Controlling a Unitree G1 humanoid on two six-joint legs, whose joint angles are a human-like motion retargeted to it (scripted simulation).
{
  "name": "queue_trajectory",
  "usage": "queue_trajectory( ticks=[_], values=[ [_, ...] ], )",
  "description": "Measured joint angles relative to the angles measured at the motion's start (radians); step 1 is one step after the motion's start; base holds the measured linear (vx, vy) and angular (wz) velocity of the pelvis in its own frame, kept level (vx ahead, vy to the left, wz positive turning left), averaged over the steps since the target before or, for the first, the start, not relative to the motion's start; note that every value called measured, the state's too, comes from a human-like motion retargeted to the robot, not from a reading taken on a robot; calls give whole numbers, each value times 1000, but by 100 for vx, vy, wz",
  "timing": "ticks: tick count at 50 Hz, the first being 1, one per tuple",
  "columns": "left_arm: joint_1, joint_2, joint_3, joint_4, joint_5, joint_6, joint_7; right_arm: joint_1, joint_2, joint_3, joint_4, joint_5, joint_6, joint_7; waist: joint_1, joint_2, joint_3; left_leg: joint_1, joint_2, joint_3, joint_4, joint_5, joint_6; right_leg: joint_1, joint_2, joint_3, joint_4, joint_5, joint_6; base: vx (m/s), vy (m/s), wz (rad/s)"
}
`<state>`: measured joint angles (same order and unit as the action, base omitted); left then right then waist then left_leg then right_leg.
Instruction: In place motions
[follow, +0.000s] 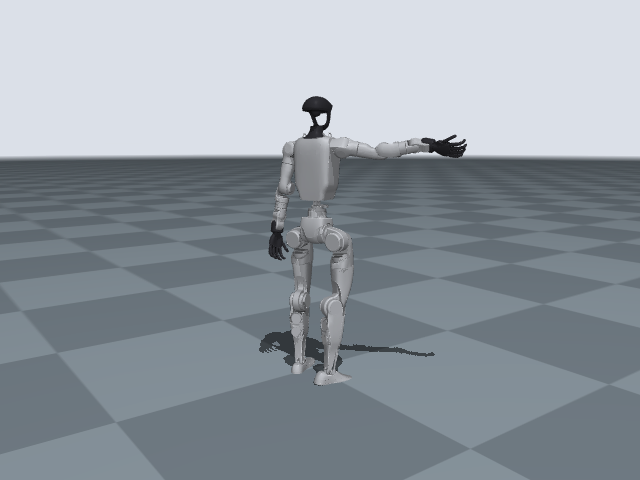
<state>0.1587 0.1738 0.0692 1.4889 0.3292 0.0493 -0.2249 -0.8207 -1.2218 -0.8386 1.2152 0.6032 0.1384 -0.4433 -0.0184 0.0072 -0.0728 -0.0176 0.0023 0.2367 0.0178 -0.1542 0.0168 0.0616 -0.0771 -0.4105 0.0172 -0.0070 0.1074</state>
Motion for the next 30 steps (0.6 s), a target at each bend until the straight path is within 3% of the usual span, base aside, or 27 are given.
queue_trajectory(
  ticks=[3, 6, 10, 14, 20, 23, 25, 27, 30],
  values=[
    [-1, 8, -25, -6, 13, -11, -2, 29, 57, -39, -27, 170, -220, -120, 2, 9, -5, 3, 0, 7, -2, -3, 3, -7, 3, 11, 2, 1, -3, -3, 10, -20],
    [-7, 21, -49, -19, 35, -26, 20, 16, 114, 23, -124, 142, -315, -235, 13, 10, -7, 8, 0, 18, -2, -5, 4, -10, 1, 22, 4, 3, -5, -2, 5, -16],
    [-20, 32, -69, -34, 39, -44, 44, -12, 153, 187, -341, -17, -287, -295, 22, 8, -9, 10, -4, 21, -2, -3, 3, -6, -5, 22, 5, 3, -4, 0, 0, 0],
    [-38, 27, -57, -35, 24, -38, 23, -13, 121, 387, -639, -375, -185, -408, 19, 15, -9, 9, -7, 19, -4, 1, 3, -3, -10, 14, 5, 4, -2, 0, 0, 0],
    [-47, 25, -44, -31, -14, -35, 20, 11, -121, 630, -1086, -1052, 70, -379, 25, 11, 4, 13, -13, 21, -7, 5, 1, 3, -18, 11, 5, 4, -1, 0, 0, 0],
    [-42, 31, -47, -35, -20, -24, 19, -21, -215, 768, -1315, -1388, 125, -306, 28, 4, 17, 22, -14, 25, -7, 5, 1, 12, -18, 13, 5, 4, -3, 0, 0, 0],
    [-35, 32, -47, -42, -21, -21, 18, -56, -254, 845, -1465, -1579, 87, -263, 26, 1, 25, 27, -13, 27, -7, 4, 0, 17, -17, 13, 5, 4, -3, 0, 0, 0],
    [-31, 28, -49, -46, -18, -24, 18, -62, -241, 920, -1586, -1690, -7, -286, 28, 1, 29, 30, -12, 27, -8, 4, 0, 20, -15, 14, 5, 3, -3, 0, 0, 0],
    [-22, 22, -55, -51, -10, -23, 16, 13, -123, 1058, -1639, -1645, -174, -382, 26, -1, 24, 31, -9, 24, -7, 4, 0, 23, -12, 12, 6, 1, -2, 0, 0, 0]
  ],
)
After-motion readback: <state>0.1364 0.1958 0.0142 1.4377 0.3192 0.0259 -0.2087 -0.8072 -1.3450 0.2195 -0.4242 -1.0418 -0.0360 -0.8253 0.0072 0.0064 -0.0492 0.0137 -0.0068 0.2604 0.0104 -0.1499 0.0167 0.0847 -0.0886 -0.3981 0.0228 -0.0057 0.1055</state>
